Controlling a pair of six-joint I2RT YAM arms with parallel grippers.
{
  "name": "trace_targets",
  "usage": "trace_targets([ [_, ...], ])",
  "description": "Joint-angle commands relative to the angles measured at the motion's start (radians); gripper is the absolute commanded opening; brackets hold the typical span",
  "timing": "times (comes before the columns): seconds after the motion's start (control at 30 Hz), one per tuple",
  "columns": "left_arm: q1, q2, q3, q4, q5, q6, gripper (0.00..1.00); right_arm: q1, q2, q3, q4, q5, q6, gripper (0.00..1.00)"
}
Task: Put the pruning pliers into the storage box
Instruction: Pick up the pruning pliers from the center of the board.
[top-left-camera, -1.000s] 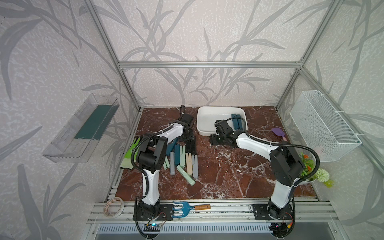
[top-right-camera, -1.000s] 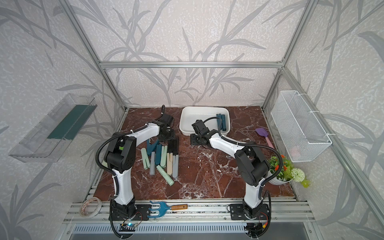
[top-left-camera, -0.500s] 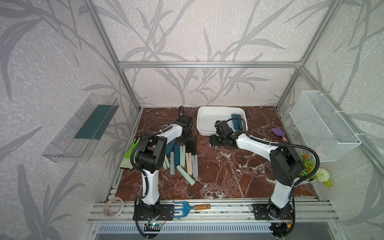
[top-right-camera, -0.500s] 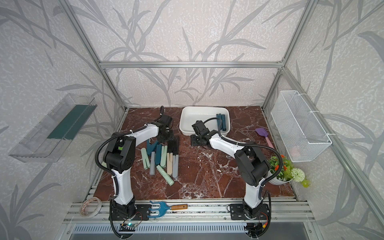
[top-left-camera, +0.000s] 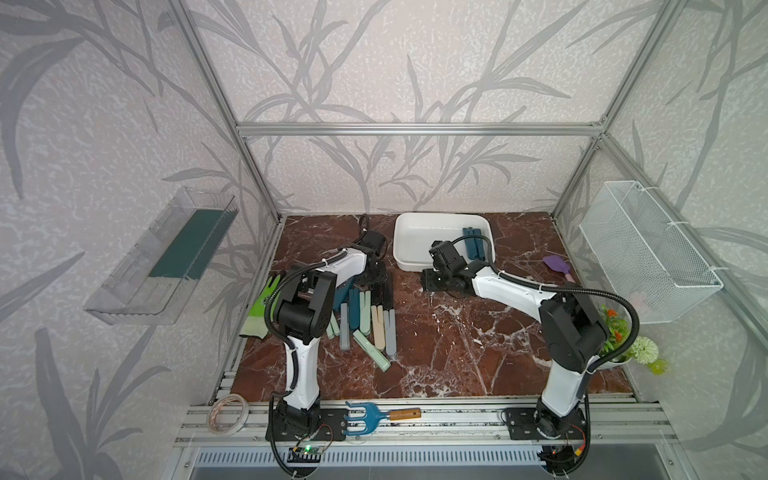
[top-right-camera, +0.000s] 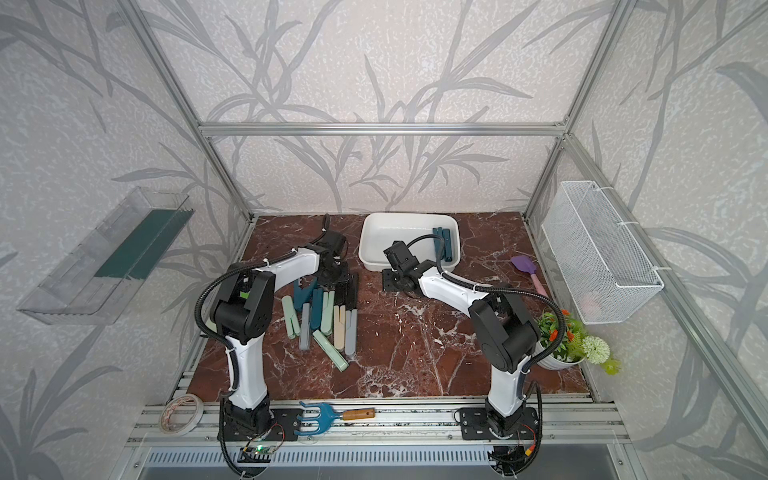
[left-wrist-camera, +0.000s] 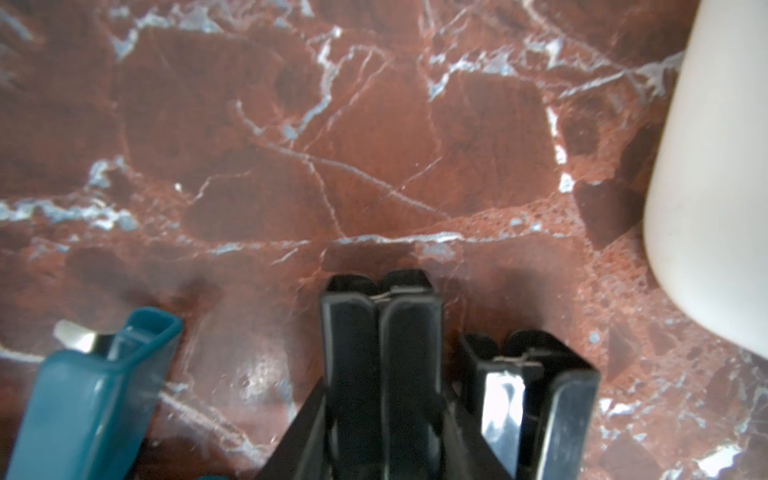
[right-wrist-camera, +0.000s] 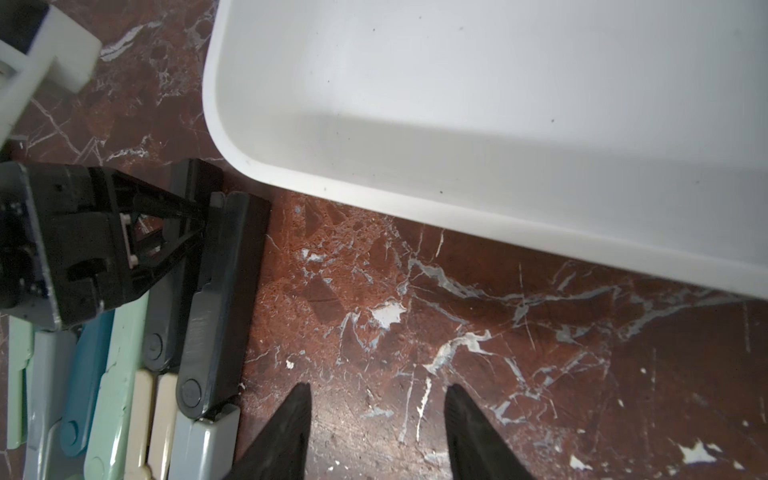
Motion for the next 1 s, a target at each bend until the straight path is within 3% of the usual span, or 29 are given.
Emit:
trace_targets([
  [0.0,0.000,0.018,0.029,-0.026,-0.016,0.003,0.35,-0.001,-0.024,0.009,-0.026,0.048,-0.028,0.53],
  [0.5,-0.003,-0.128,0.131,-0.126,-0.023,0.050,0.27,-0.058,-0.046,0.000,-0.035,0.066,-0.066,0.53],
  [0.73,-0.020,-0.163,0.379,-0.214,0.045,0.126,0.27,-0.101,-0.057,-0.014,-0.021,0.049,-0.075,0.53],
  [0.97,-0.079,-0.004,0.719,-0.310,0.098,0.196,0.27,-0.204,-0.118,0.011,-0.060,0.044,-0.121,0.53],
])
